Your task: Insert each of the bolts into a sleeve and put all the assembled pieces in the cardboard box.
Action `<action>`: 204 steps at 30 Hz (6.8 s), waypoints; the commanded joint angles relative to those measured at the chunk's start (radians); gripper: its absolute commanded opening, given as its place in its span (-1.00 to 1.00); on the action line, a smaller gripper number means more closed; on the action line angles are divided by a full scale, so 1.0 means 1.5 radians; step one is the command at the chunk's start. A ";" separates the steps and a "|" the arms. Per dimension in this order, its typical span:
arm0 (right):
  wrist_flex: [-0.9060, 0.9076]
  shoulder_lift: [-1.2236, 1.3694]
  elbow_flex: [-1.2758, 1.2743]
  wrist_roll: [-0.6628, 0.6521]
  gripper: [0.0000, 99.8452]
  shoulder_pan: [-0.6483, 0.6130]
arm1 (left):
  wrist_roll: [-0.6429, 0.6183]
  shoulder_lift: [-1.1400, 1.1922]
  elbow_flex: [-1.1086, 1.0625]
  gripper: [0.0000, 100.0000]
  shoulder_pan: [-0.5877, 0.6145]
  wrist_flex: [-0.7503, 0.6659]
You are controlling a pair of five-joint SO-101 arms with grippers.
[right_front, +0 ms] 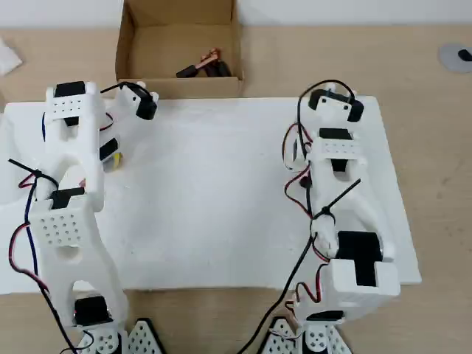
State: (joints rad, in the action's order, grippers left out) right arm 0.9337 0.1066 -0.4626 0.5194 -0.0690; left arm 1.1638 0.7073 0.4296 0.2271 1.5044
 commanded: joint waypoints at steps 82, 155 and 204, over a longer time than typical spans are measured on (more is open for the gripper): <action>-0.225 -1.360 -0.611 -0.253 -0.98 -0.310 | -0.803 -0.999 -0.130 -0.99 -0.154 0.122; -0.315 -1.237 -0.659 -0.250 -0.98 -0.425 | -0.878 -1.205 -0.718 -0.99 -0.420 -0.580; -0.314 -1.237 -0.678 -0.250 -0.98 -0.425 | -0.842 -1.213 -0.773 -0.99 -0.472 -0.628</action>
State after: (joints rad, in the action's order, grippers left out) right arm 0.4611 -1.7545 -1.4830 0.1343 -0.7104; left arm -0.0990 -1.0863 -0.7518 -0.4680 0.5654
